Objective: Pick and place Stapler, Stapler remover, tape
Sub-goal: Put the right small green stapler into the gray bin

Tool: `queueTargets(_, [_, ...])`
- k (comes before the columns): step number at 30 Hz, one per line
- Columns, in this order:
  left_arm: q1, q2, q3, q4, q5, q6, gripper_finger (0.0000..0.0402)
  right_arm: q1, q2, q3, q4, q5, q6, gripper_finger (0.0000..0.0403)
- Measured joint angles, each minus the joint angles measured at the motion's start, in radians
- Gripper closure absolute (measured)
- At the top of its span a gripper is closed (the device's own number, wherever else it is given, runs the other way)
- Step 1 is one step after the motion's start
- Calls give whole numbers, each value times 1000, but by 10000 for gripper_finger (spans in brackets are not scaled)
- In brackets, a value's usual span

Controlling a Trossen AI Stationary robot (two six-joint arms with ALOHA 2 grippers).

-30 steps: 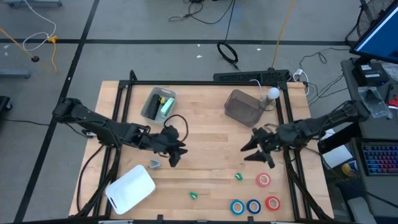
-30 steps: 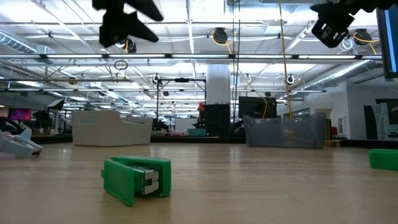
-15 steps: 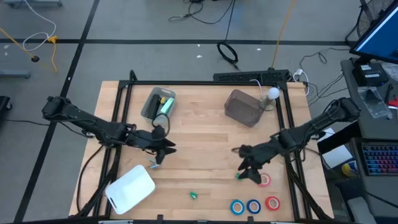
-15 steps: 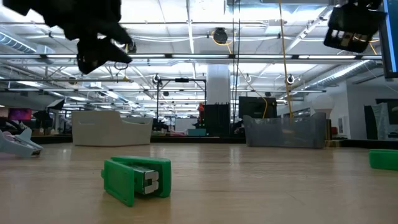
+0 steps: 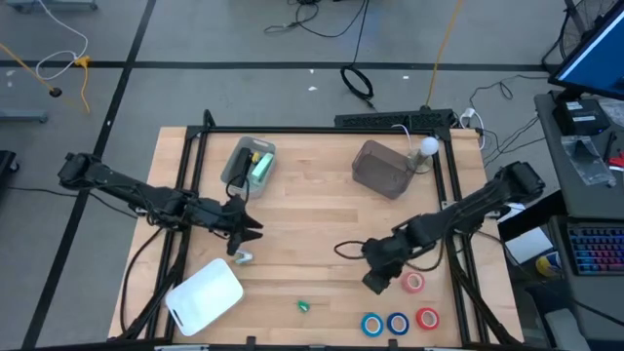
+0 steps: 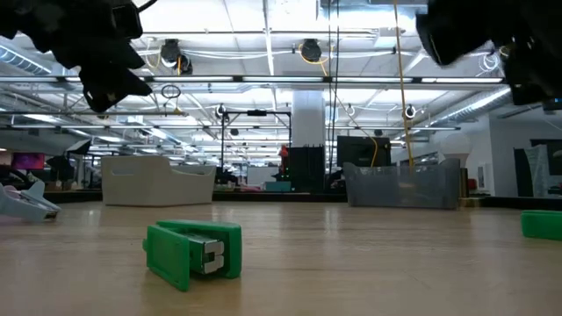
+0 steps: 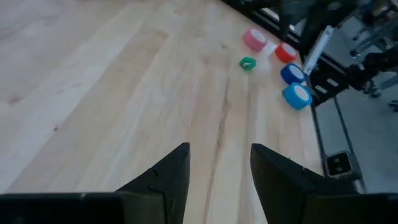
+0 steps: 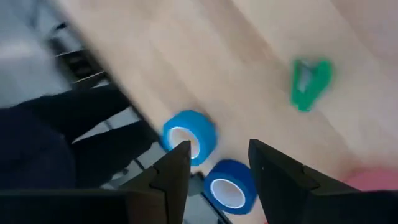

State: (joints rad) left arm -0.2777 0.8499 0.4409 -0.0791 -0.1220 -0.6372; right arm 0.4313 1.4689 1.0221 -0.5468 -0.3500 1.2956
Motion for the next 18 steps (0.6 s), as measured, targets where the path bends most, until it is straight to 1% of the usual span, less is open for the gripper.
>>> queueTargets(2, [9,-9,-14,0,16,9,234,-8,26,-2,-44,-37,77,254])
queueTargets(4, [16,-16,-21,-2,38,18,234,-17,51,0,-30,-69,131,257])
queueTargets(7, [25,-15,-21,-1,57,36,234,-24,65,-1,-32,-73,188,259])
queueTargets(11, [33,-15,-21,1,73,51,234,-33,65,-1,-41,-24,238,259])
queueTargets(14, [35,-15,-21,6,75,56,234,-39,65,-1,-31,15,241,259])
queueTargets(18, [35,-15,-21,6,77,54,234,-35,65,-1,-28,95,237,259])
